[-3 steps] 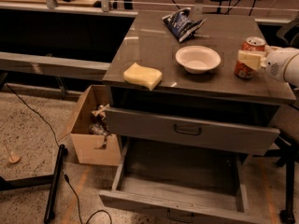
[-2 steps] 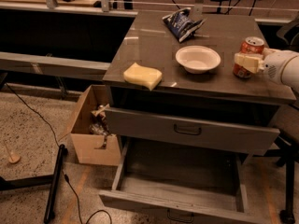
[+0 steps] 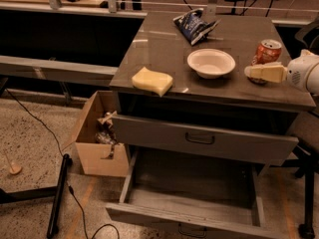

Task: Pick coke can from paper bowl and place on counter

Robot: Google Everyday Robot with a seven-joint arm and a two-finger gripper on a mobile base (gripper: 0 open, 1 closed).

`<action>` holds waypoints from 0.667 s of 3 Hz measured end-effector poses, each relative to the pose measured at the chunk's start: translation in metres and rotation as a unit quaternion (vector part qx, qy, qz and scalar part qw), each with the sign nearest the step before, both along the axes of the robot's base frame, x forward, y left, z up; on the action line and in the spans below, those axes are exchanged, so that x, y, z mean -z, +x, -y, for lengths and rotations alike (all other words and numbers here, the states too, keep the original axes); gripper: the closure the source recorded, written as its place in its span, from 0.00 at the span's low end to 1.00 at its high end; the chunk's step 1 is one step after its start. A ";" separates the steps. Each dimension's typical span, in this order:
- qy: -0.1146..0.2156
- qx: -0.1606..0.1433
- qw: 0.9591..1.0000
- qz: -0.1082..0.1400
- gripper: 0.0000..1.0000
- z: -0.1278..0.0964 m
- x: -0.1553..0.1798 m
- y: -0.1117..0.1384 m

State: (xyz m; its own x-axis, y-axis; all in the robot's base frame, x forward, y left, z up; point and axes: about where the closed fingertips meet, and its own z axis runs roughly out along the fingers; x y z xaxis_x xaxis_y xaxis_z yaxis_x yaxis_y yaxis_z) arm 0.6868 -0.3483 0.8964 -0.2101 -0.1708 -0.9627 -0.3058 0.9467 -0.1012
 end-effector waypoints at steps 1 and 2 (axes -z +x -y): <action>-0.013 0.045 0.999 -0.024 0.00 0.029 -0.001 -0.040; -0.013 0.044 0.999 -0.023 0.00 0.029 -0.001 -0.039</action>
Offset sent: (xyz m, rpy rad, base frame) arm -0.0273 -0.0292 0.0057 -0.0206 0.0219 -0.0777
